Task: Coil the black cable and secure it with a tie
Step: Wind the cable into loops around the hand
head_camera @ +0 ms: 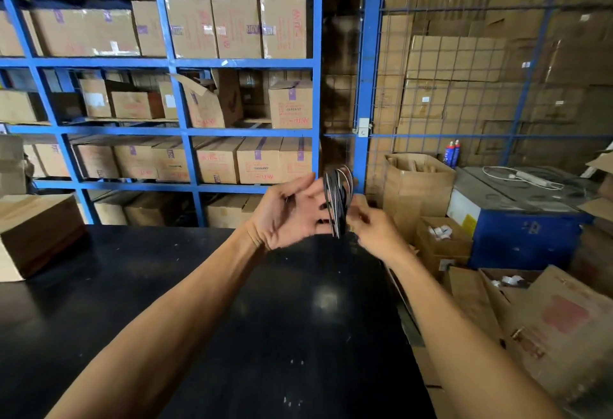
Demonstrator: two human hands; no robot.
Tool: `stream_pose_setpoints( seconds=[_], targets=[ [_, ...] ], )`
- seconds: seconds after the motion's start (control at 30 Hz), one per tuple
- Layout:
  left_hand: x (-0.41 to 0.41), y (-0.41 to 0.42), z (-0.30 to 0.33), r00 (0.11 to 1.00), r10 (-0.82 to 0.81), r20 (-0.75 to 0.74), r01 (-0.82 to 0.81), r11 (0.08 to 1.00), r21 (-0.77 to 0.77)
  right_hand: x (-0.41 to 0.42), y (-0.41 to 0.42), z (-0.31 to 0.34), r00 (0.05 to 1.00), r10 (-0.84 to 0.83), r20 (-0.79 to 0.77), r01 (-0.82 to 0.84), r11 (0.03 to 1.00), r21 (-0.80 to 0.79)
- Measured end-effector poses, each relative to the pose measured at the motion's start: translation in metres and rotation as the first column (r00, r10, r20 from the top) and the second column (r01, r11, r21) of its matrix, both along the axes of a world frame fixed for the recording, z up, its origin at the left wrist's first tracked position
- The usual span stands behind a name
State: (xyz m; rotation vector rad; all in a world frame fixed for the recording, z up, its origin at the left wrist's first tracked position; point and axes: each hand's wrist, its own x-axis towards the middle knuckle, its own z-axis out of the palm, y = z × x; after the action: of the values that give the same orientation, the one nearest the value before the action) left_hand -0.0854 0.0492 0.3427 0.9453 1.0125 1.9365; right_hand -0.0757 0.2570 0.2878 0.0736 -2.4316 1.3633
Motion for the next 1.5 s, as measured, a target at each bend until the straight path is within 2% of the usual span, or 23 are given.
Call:
stream_pose_setpoints(
  seconds=[0.07,0.13,0.23,0.33,0.43,0.57,0.73,0.87,0.97,1.07,1.17,1.27,1.37,1.5],
  targets=[
    [-0.009,-0.003,0.004,0.998,0.06,0.019,-0.061,0.997,0.05,0.01,-0.008,-0.018,0.998,0.057,0.041,-0.055,0.997,-0.047],
    [-0.018,-0.008,0.004,0.989,0.145,0.035,-0.147,0.987,0.068,0.022,-0.014,-0.031,0.988,0.125,0.086,-0.126,0.992,0.007],
    [-0.027,-0.018,-0.002,0.952,0.304,0.043,-0.305,0.952,0.017,0.04,-0.016,-0.033,0.978,0.174,0.117,-0.178,0.984,0.021],
    [-0.033,-0.026,-0.016,0.901,0.432,0.029,-0.429,0.9,-0.083,0.055,-0.011,-0.014,0.984,0.162,0.073,-0.172,0.971,0.165],
    [-0.035,-0.029,-0.031,0.877,0.478,0.061,-0.464,0.871,-0.161,0.066,-0.007,0.013,0.982,0.175,0.069,-0.188,0.935,0.302],
    [-0.036,-0.024,-0.05,0.892,0.452,0.003,-0.436,0.861,-0.262,0.068,-0.002,0.043,0.979,0.16,0.125,-0.198,0.896,0.398],
    [-0.021,-0.01,-0.06,0.932,0.335,-0.138,-0.361,0.841,-0.403,0.056,0.002,0.08,0.981,0.155,0.113,-0.192,0.798,0.571],
    [-0.007,-0.002,-0.064,0.96,0.251,-0.125,-0.28,0.852,-0.442,0.046,0.008,0.107,0.975,0.199,0.094,-0.215,0.765,0.608],
    [-0.003,0.0,-0.066,0.99,0.136,-0.032,-0.137,0.9,-0.414,0.038,0.011,0.113,0.964,0.254,0.084,-0.254,0.773,0.581],
    [-0.003,-0.003,-0.066,0.997,0.061,0.045,-0.039,0.922,-0.386,0.031,0.017,0.104,0.962,0.272,0.018,-0.246,0.838,0.487],
    [0.005,-0.006,-0.054,0.996,-0.04,0.082,0.062,0.958,-0.282,0.029,0.02,0.082,0.969,0.243,-0.044,-0.22,0.93,0.295],
    [0.008,-0.007,-0.046,0.981,-0.167,0.095,0.178,0.978,-0.112,0.034,0.015,0.056,0.968,0.231,-0.096,-0.224,0.971,0.085],
    [0.005,-0.007,-0.041,0.978,-0.187,0.087,0.183,0.981,0.061,0.041,0.009,0.032,0.968,0.202,-0.145,-0.21,0.977,-0.038],
    [-0.001,-0.008,-0.038,0.978,-0.189,0.087,0.166,0.961,0.22,0.05,0.002,0.005,0.971,0.197,-0.137,-0.224,0.949,-0.222]
  ],
)
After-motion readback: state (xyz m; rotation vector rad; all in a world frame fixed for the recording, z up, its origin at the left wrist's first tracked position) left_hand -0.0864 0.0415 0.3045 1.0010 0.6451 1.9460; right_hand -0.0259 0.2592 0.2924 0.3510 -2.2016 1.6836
